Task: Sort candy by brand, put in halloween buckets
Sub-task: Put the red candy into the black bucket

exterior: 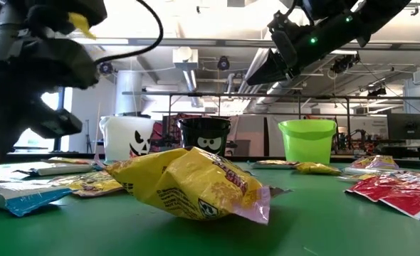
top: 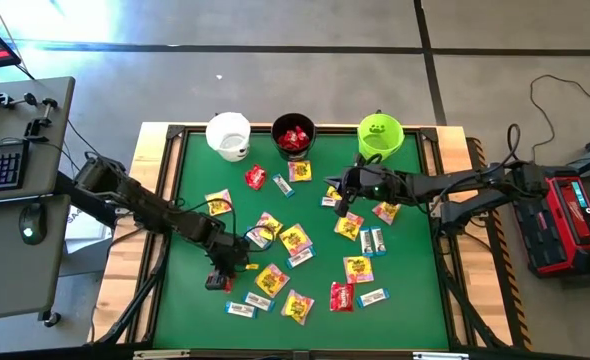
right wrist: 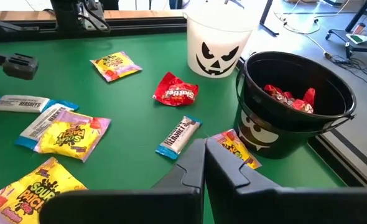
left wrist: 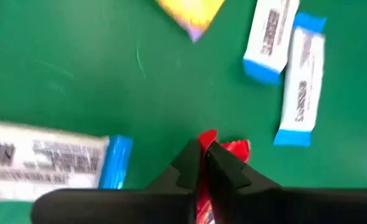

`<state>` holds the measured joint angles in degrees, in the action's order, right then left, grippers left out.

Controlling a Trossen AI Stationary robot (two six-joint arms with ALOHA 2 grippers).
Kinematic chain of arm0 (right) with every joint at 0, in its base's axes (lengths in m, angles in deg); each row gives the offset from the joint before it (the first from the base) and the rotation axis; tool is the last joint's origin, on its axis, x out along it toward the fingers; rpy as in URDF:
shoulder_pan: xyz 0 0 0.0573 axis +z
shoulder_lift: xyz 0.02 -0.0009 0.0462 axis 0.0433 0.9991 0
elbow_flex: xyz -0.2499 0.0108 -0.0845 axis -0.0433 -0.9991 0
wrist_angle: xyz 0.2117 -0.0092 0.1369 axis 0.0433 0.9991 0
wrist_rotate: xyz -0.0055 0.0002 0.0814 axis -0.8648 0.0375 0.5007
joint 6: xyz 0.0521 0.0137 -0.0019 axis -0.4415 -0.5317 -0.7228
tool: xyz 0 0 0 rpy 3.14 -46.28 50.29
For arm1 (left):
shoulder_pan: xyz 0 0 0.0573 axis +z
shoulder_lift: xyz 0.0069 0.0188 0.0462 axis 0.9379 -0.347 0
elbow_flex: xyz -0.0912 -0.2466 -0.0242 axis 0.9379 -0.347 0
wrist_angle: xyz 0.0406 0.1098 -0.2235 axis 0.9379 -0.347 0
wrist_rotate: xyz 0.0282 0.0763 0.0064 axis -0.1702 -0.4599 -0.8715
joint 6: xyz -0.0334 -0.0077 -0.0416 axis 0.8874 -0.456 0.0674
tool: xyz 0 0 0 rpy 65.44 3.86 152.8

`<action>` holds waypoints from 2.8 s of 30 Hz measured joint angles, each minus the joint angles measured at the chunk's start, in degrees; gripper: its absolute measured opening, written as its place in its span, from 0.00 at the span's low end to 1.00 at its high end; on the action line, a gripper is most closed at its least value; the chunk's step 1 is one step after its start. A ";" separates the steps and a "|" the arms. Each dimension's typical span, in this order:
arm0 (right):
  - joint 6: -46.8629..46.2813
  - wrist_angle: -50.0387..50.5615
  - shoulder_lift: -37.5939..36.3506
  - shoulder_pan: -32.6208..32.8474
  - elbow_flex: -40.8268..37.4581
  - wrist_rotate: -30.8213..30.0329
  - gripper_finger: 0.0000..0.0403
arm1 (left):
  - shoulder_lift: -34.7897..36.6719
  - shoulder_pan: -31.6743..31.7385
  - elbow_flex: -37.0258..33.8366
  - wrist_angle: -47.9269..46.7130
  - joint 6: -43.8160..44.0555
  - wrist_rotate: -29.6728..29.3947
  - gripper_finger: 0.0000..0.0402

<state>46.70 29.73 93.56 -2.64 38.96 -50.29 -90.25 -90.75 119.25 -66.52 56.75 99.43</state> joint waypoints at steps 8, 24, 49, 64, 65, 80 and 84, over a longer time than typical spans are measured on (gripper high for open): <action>0.26 0.15 0.02 0.00 0.02 0.02 0.00 | 3.97 2.44 2.67 -1.72 0.44 -3.11 0.00; 0.44 -0.20 0.02 -0.09 0.03 -1.76 0.00 | 9.11 30.52 17.94 -0.11 -21.11 -29.29 0.00; 1.51 0.12 0.02 -0.12 0.04 -2.19 0.00 | -26.29 57.26 51.12 -4.26 -40.08 -12.82 0.00; 1.51 0.72 0.02 -0.11 0.04 -2.23 0.00 | -26.33 56.79 51.26 -3.72 -40.63 -13.03 0.28; 1.50 0.74 0.02 -0.13 0.04 -2.23 0.00 | -26.05 56.70 51.26 -3.80 -40.63 -13.03 0.30; 1.38 2.34 0.04 -0.11 0.04 -2.23 0.00 | -12.29 48.92 38.25 9.64 -42.22 -13.28 0.41; 1.45 2.34 0.04 -0.11 0.04 -2.23 0.00 | -6.23 46.07 30.26 12.98 -42.23 -15.26 0.41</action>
<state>48.15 32.07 93.60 -2.75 39.00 -52.52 -96.48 -44.69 149.51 -53.54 14.53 84.17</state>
